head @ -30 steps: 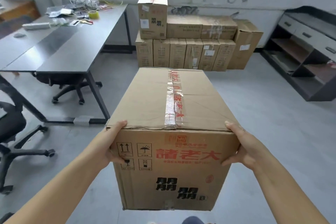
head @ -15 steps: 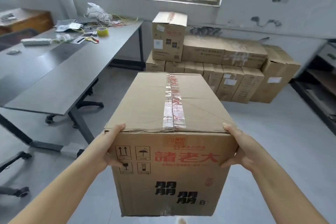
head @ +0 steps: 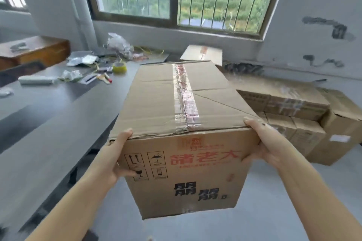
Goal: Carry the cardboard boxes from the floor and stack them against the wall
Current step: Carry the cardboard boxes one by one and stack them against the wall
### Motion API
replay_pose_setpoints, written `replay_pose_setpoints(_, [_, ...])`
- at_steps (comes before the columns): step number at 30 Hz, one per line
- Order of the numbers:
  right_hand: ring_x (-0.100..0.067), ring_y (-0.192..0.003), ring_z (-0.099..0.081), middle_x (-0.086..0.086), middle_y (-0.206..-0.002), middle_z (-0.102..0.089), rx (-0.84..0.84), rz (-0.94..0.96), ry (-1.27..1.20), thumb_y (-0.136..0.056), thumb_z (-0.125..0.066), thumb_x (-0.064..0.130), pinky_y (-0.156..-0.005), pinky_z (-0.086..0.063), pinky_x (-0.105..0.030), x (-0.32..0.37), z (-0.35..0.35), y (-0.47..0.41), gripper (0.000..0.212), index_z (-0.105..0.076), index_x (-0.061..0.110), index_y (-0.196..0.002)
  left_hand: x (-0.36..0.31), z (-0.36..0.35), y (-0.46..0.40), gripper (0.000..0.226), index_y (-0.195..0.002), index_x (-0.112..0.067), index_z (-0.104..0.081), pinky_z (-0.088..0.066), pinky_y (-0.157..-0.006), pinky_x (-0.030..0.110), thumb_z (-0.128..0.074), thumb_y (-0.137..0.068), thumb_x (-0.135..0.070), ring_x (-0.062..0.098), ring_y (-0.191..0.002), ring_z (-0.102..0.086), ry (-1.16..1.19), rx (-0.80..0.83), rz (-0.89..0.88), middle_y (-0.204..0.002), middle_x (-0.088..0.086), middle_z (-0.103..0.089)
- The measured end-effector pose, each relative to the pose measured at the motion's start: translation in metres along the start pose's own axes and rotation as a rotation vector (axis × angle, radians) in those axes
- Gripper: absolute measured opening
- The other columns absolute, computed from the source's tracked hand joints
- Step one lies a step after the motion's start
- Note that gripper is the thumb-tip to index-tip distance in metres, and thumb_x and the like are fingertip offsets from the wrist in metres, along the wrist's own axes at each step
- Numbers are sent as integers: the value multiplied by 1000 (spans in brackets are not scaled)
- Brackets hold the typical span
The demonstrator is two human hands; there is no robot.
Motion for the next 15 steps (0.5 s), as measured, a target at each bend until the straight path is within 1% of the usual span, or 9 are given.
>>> replay_pose_setpoints(4, [-30,-101,-55,-3,-112,-58,-29,88,-47,-92,-57,34,-58,-48,-73,74,-39,-79,19,-61,32,-110,-92,-38,-86,29,-96,-21,-60,-56,-50,52,-68,-79,-43,31,-87,-63,-13,61,-94,-92,11,-63])
replay_pose_setpoints(7, [-32,-100,-57,-6,-113,-58,-67,153,-84,-90,-59,35,-62,-47,-74,127,-56,-128,19,-61,28,-108,-159,-74,-142,28,-93,-21,-60,-56,-46,48,-68,-79,-43,27,-82,-63,-12,102,-158,-87,7,-62])
replay_pose_setpoints(10, [-29,-96,-56,-6,-108,-57,-120,259,-121,-90,-60,35,-62,-48,-73,180,-60,-177,13,-61,29,-101,-215,-117,-191,22,-93,-26,-61,-56,-47,50,-69,-80,-41,23,-86,-61,-10,149,-250,-91,3,-62])
replay_pose_setpoints(11, [-28,-97,-56,-5,-108,-56,-128,304,-126,-90,-60,34,-60,-49,-71,198,-60,-194,15,-61,28,-103,-231,-133,-206,21,-95,-26,-63,-57,-47,49,-69,-80,-39,22,-88,-60,-4,170,-284,-93,1,-61])
replay_pose_setpoints(13, [-26,-97,-55,-5,-107,-54,-143,384,-139,-89,-61,34,-52,-54,-60,231,-58,-229,23,-60,25,-110,-262,-165,-236,24,-102,-27,-64,-57,-47,46,-69,-80,-37,21,-90,-59,12,209,-347,-96,-1,-60])
replay_pose_setpoints(15, [-26,-93,-56,-5,-103,-54,-165,451,-146,-89,-61,35,-45,-55,-51,260,-55,-267,24,-59,21,-108,-288,-199,-265,33,-109,-24,-64,-58,-50,47,-68,-80,-39,22,-92,-60,17,240,-399,-96,0,-60])
Point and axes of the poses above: each hand's wrist, its own y-axis away from the middle knuckle, its own z-axis out of the back of the hand, x = y × z, the point moved 3 cm from there along -y, towards the middle knuckle
